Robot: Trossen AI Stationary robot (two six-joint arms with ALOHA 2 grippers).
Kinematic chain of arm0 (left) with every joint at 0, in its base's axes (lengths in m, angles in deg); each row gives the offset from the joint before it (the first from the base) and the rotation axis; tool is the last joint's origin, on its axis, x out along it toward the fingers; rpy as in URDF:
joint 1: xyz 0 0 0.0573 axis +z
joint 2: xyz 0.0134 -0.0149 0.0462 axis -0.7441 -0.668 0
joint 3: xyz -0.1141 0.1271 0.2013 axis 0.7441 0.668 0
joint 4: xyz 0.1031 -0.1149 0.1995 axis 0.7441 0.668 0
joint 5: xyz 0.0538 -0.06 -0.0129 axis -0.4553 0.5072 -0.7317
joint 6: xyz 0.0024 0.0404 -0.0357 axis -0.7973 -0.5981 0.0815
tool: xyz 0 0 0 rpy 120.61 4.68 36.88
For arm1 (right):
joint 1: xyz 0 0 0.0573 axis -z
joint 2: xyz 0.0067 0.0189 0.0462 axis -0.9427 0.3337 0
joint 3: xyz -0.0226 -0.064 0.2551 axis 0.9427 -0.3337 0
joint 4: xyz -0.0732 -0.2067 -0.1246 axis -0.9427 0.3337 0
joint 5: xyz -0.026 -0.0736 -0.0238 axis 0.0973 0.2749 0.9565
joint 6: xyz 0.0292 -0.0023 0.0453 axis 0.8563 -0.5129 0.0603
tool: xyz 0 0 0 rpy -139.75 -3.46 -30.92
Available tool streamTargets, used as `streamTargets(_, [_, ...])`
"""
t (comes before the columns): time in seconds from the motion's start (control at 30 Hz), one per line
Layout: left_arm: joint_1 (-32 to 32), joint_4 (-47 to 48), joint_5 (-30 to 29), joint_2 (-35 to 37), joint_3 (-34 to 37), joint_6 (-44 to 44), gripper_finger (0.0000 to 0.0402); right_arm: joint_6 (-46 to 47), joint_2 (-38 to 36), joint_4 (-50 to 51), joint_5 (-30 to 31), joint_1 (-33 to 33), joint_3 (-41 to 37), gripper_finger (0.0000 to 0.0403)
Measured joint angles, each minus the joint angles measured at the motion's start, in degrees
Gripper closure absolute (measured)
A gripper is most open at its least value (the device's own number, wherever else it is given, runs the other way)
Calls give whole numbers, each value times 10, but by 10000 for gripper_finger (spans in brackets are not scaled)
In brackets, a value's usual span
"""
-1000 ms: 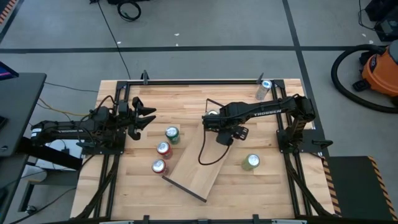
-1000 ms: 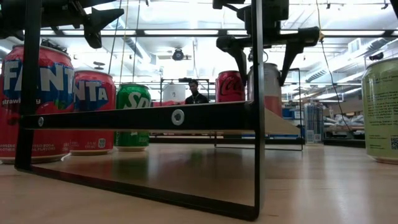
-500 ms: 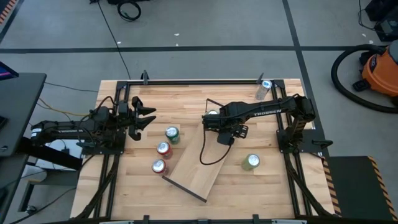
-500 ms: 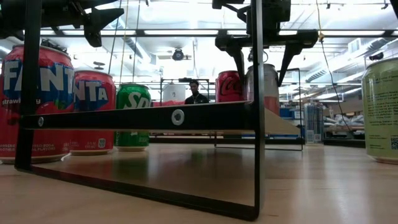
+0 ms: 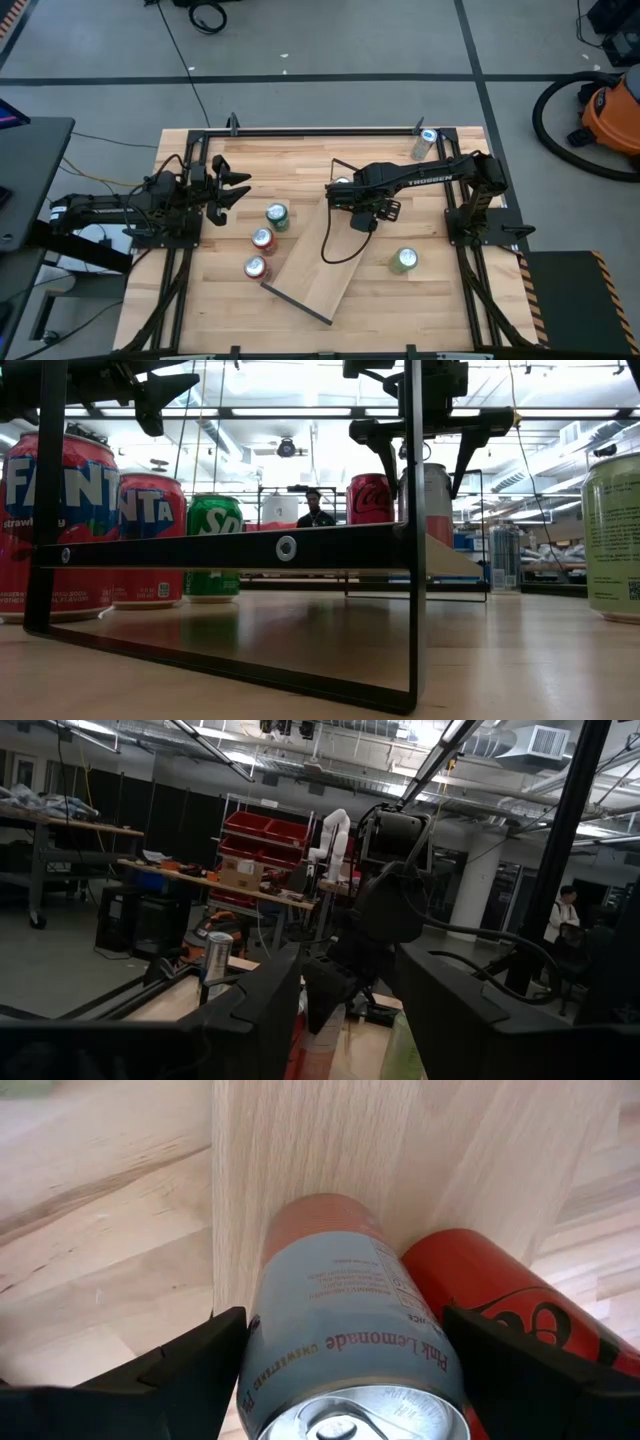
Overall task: Place canned beverage on shelf
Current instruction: Put the white-orange soda can on the shelf, then put the light green soda can on the shelf
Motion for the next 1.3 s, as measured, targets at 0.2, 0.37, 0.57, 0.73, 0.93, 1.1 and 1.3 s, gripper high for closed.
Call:
streamTargets(0.2, [0,0,0,0,0,0,225,15,0,1,0,0,0,57])
streamTargets(0.37, [0,4,0,0,0,0,225,25,0,6,-1,0,0,56])
streamTargets(0.57, [0,5,0,0,0,0,225,26,0,6,7,0,0,40])
streamTargets(0.73, [0,5,0,0,0,0,225,36,0,4,9,-1,0,14])
streamTargets(0.93, [0,5,0,0,0,0,225,44,0,4,21,-14,0,5])
streamTargets(1.1, [0,2,0,0,0,0,225,65,0,4,48,-26,0,7])
streamTargets(1.3, [0,0,0,0,0,-1,225,112,0,2,58,-48,0,6])
